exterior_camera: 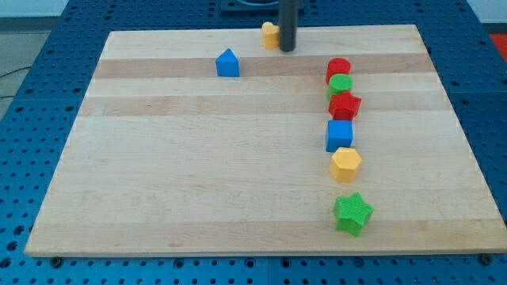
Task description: Place yellow heart on top of blue triangle
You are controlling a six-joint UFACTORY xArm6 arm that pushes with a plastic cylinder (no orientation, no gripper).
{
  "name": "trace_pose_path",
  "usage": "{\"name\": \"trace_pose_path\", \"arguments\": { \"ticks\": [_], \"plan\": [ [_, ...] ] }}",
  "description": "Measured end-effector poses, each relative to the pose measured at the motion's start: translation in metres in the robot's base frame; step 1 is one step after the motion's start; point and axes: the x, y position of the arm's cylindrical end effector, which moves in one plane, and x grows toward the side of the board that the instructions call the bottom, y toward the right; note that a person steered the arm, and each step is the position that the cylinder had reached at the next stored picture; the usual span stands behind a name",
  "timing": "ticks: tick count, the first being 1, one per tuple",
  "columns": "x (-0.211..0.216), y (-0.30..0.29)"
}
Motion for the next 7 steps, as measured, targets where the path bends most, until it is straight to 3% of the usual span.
{"name": "trace_pose_path", "arguments": {
  "ticks": [1, 2, 4, 5, 6, 7],
  "plan": [
    [-0.036, 0.017],
    [-0.046, -0.033],
    [-0.027, -0.119],
    [-0.027, -0.116],
    [-0.02, -0.063],
    [-0.02, -0.073]
  ]
}}
